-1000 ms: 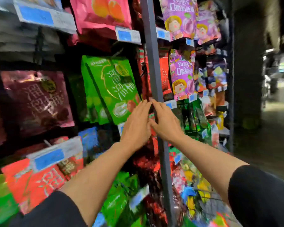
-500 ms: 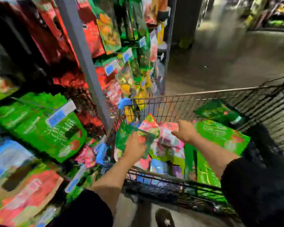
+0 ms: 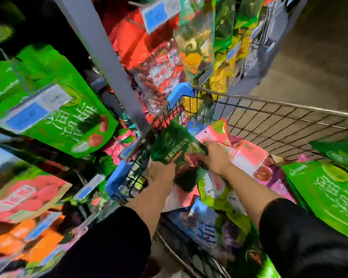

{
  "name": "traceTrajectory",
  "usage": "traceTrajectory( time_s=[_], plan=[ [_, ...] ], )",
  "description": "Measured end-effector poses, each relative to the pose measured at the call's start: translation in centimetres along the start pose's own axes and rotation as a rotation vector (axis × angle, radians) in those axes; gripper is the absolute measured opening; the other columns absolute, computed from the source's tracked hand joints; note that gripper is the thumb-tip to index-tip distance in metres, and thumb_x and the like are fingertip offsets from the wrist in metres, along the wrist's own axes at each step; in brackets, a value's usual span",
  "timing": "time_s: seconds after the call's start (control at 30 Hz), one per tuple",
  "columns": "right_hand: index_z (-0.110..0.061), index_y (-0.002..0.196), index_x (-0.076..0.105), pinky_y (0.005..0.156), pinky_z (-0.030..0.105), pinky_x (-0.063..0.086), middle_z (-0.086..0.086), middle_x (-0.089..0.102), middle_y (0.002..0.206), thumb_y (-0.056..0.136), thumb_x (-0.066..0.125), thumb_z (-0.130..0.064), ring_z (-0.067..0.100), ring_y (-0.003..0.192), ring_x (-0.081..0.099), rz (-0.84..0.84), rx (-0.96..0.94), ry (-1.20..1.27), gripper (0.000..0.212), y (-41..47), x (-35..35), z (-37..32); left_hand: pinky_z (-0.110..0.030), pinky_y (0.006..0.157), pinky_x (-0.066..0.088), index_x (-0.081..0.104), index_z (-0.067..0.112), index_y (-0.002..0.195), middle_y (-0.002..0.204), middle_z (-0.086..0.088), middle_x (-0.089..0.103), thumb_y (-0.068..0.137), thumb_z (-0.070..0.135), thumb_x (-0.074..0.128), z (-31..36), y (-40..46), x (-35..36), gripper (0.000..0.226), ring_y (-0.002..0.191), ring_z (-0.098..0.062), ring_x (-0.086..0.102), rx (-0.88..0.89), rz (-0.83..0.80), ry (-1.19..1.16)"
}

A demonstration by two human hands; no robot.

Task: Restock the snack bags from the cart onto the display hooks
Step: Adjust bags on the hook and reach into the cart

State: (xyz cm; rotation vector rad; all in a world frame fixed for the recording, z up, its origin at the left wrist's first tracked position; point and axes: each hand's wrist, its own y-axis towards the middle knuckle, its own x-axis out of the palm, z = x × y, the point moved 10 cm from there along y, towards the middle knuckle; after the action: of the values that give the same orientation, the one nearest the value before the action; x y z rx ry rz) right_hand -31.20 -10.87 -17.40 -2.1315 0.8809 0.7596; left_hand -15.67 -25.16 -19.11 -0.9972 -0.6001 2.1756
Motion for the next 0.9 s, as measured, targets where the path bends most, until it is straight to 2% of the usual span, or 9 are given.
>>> traceTrajectory(
  time_s=[0.1,0.23,0.3,0.37,0.43,0.5,0.57,0.7,0.9],
  plan=[
    [-0.005,0.13,0.049,0.089,0.039,0.042,0.024,0.058,0.12,0.082,0.072,-0.036,0.036,0.113,0.054,-0.057,-0.027,0.012,0.062,2.6,1.6,-0.1,-0.04,0.091,0.053,0.049,0.026,0.113,0.113,-0.007,0.064,0.055,0.059,0.077,-2.8,3.8,1.0,0.073,0.105,-0.024,0.061,0.005,0.075,-0.151],
    [-0.02,0.14,0.04,0.082,0.044,0.051,0.019,0.067,0.108,0.068,0.062,-0.068,0.036,0.1,0.063,-0.031,-0.035,-0.008,0.089,2.6,2.9,0.4,-0.051,0.092,0.052,0.044,0.022,0.129,0.117,-0.007,0.064,0.049,0.06,0.077,-4.8,5.7,1.9,0.095,0.108,-0.028,0.063,-0.056,0.13,-0.443],
    [-0.022,0.138,0.047,0.077,0.042,0.052,0.015,0.069,0.1,0.073,0.062,-0.066,0.034,0.091,0.065,-0.023,-0.041,0.024,0.079,1.1,3.6,1.0,-0.052,0.089,0.053,0.052,0.025,0.123,0.114,-0.004,0.068,0.052,0.059,0.077,-4.7,5.1,2.5,0.083,0.103,-0.028,0.066,-0.079,0.098,-0.564],
    [-0.022,0.119,0.062,0.064,0.034,0.047,0.008,0.067,0.079,0.074,0.055,-0.072,0.026,0.074,0.063,-0.008,-0.081,0.102,0.068,-0.9,3.9,1.4,-0.051,0.088,0.054,0.063,0.024,0.108,0.109,-0.003,0.07,0.072,0.047,0.075,-2.7,2.7,2.5,0.044,0.1,-0.028,0.067,-0.069,0.07,-0.599],
    [-0.022,0.1,0.068,0.063,0.028,0.038,0.005,0.061,0.072,0.077,0.054,-0.069,0.02,0.069,0.056,0.031,-0.104,0.171,0.055,-3.0,3.5,2.2,-0.044,0.087,0.054,0.066,0.022,0.105,0.106,-0.002,0.068,0.091,0.037,0.062,-0.4,0.4,1.5,0.021,0.096,-0.026,0.065,-0.036,0.098,-0.533],
    [-0.014,0.094,0.072,0.066,0.028,0.037,0.012,0.063,0.076,0.085,0.061,-0.048,0.02,0.074,0.054,0.121,-0.094,0.228,0.037,-4.5,1.7,3.3,-0.037,0.082,0.052,0.062,0.014,0.12,0.104,-0.004,0.064,0.097,0.03,0.055,-0.4,0.2,1.3,0.029,0.093,-0.024,0.062,-0.036,0.114,-0.438],
    [-0.003,0.087,0.071,0.072,0.036,0.042,0.018,0.066,0.082,0.089,0.062,-0.029,0.027,0.081,0.056,0.296,-0.04,0.226,0.027,-5.1,-1.2,5.1,-0.044,0.088,0.052,0.061,0.01,0.12,0.112,-0.009,0.066,0.094,0.033,0.057,-0.5,0.4,1.6,0.034,0.098,-0.029,0.063,-0.036,0.084,-0.369],
    [0.003,0.104,0.062,0.077,0.037,0.035,0.022,0.061,0.098,0.088,0.057,-0.003,0.036,0.096,0.056,0.464,0.105,0.203,0.017,-3.0,-5.8,8.2,-0.036,0.092,0.047,0.058,0.016,0.118,0.111,-0.001,0.06,0.099,0.018,0.051,-0.2,-0.9,2.5,0.021,0.101,-0.024,0.057,-0.044,0.034,-0.243],
    [-0.001,0.119,0.045,0.083,0.04,0.04,0.025,0.057,0.118,0.093,0.06,-0.026,0.038,0.11,0.055,0.19,0.155,0.168,0.039,4.6,-5.8,7.4,-0.042,0.095,0.049,0.055,0.011,0.125,0.118,-0.007,0.062,0.1,0.01,0.047,-1.9,-0.5,2.8,0.026,0.105,-0.028,0.059,-0.113,0.085,-0.349]
  ],
)
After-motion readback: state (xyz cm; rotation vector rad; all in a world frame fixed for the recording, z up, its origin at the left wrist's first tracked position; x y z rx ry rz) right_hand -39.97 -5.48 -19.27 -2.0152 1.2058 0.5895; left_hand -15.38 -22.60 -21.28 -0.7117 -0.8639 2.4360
